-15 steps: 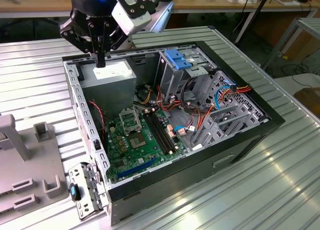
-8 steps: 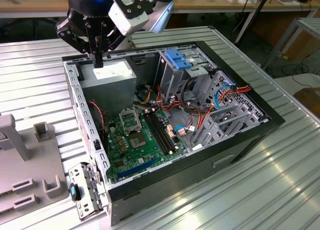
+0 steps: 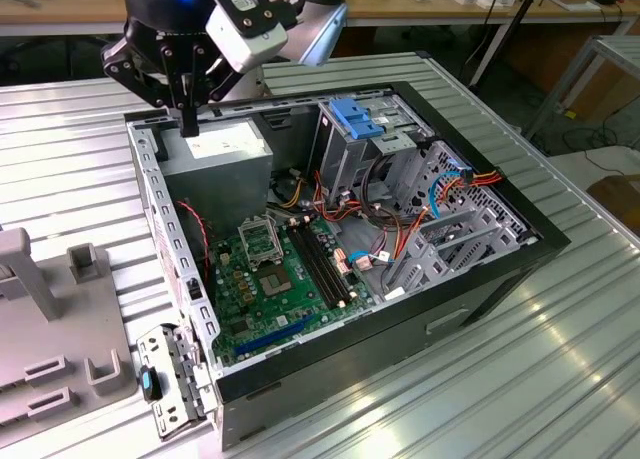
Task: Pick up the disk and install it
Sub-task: 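Reach for the disk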
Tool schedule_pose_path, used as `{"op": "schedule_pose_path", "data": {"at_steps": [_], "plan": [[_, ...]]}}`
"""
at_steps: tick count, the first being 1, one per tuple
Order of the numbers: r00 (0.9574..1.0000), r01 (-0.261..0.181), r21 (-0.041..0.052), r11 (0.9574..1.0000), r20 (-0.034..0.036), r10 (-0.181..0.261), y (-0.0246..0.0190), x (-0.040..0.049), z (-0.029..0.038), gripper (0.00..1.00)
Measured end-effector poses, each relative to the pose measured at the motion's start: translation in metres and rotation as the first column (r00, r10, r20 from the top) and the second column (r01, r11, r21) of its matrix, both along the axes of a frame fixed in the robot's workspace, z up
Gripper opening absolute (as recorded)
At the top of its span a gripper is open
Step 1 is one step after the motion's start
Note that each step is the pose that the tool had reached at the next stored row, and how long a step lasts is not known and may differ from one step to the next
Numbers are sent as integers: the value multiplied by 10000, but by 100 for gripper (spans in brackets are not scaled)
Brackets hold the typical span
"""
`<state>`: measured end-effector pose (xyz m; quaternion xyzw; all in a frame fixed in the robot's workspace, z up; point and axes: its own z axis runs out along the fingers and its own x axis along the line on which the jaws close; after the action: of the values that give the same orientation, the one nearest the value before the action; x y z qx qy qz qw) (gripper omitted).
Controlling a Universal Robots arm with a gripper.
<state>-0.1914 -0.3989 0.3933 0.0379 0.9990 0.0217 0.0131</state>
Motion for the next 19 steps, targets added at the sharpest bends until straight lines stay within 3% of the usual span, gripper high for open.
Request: {"op": "schedule_pose_path", "data": {"at_steps": [19], "plan": [[10000, 0, 0, 10000, 0, 0, 0, -176, 0, 11]]}}
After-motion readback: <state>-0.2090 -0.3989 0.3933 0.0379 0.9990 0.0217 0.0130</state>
